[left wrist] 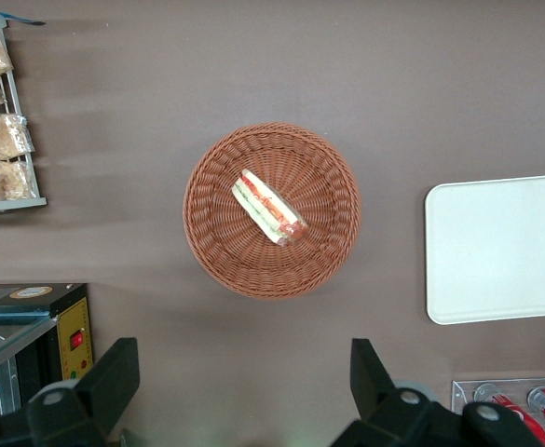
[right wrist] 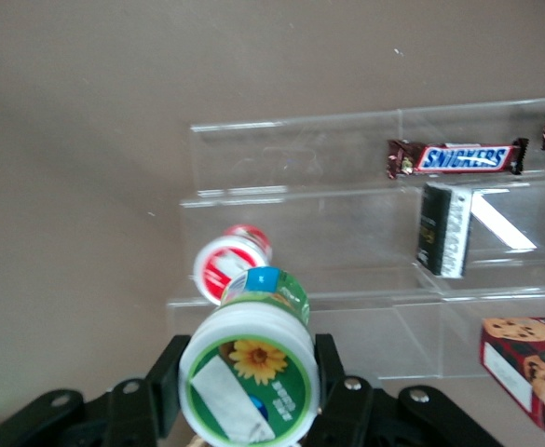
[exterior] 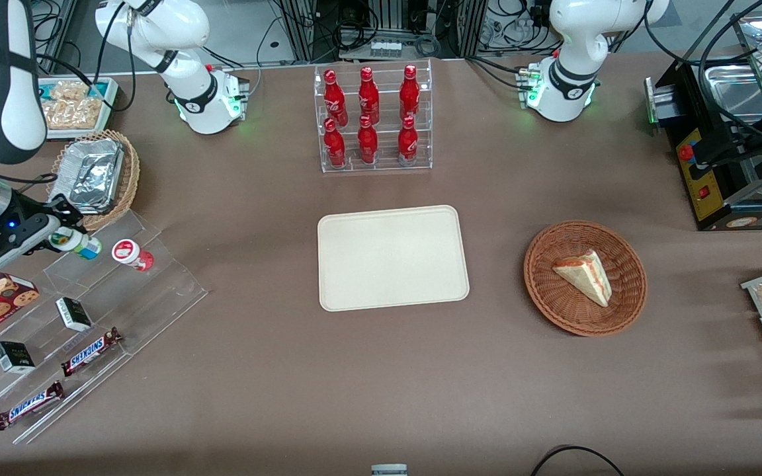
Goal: Place green gum on tray
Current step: 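Lift the green gum tub and carry it over the cream tray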
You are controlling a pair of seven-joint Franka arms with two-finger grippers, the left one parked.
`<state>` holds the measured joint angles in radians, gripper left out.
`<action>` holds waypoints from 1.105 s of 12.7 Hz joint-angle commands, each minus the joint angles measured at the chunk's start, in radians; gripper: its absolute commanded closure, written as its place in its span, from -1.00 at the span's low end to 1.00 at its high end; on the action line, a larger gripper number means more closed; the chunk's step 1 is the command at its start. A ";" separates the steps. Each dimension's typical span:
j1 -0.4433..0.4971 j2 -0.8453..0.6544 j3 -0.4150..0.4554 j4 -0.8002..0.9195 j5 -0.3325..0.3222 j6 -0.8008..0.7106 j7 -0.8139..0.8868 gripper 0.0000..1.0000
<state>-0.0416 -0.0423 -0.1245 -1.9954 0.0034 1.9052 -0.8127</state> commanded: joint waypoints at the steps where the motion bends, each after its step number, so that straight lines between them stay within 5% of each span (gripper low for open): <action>1: 0.096 0.004 -0.003 0.076 -0.005 -0.107 0.149 1.00; 6: 0.351 0.033 -0.001 0.121 0.009 -0.126 0.551 1.00; 10: 0.524 0.171 -0.001 0.239 0.105 -0.110 0.844 1.00; 14: 0.702 0.344 -0.001 0.352 0.110 0.001 1.148 1.00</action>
<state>0.5969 0.1936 -0.1129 -1.7393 0.0990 1.8751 0.2238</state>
